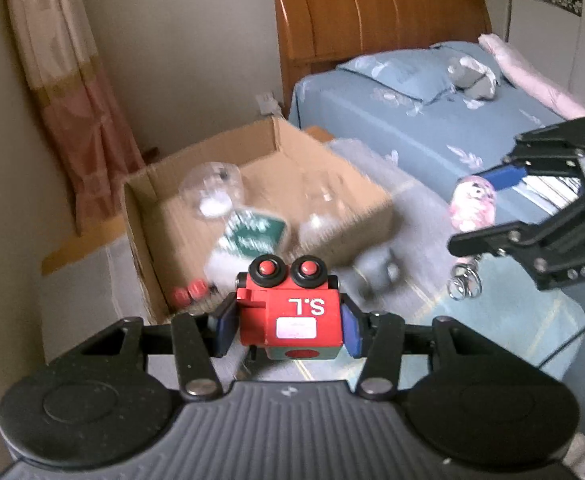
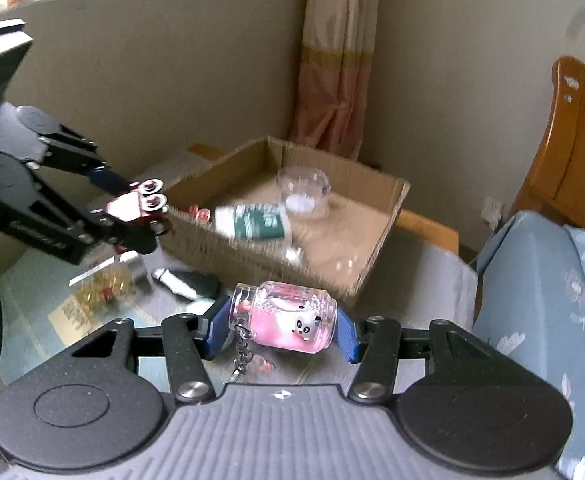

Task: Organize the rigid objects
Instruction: 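Carry the S.L toy and pink keychain over the box and release both inside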

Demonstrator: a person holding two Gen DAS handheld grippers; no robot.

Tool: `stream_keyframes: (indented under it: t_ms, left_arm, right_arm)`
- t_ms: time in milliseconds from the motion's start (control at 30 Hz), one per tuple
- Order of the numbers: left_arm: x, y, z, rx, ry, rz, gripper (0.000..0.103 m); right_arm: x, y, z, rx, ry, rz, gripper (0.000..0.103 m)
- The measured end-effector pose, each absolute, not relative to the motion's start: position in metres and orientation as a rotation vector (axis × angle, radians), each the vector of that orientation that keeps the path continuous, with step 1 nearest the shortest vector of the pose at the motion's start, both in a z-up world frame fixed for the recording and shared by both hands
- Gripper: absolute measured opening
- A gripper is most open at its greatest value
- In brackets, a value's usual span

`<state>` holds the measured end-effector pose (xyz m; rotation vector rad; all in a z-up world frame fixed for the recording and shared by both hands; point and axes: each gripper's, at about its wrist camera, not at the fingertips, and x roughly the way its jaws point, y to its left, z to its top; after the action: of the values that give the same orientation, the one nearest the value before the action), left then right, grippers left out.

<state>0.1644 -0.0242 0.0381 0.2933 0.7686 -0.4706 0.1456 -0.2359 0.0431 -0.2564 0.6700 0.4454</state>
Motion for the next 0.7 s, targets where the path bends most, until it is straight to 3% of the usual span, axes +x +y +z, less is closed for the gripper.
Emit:
stream_keyframes:
  t_ms: [300, 600, 700]
  left_arm:
    - [0.235, -0.023, 0.048, 0.298, 0.733, -0.405, 0.050]
    - [0.303, -0.017, 0.024, 0.295, 0.763, -0.310, 0.050]
    - [0.318, -0.010, 0.013, 0.259, 0.781, -0.270, 0.064]
  right_arm:
    - [0.185, -0.230, 0.072, -0.265, 0.634, 0.437, 0.059]
    - [0.225, -0.229, 0.084, -0.247, 0.633, 0.418, 0.059]
    - [0.233, -0.227, 0.082, -0.239, 0.635, 0.412, 0.059]
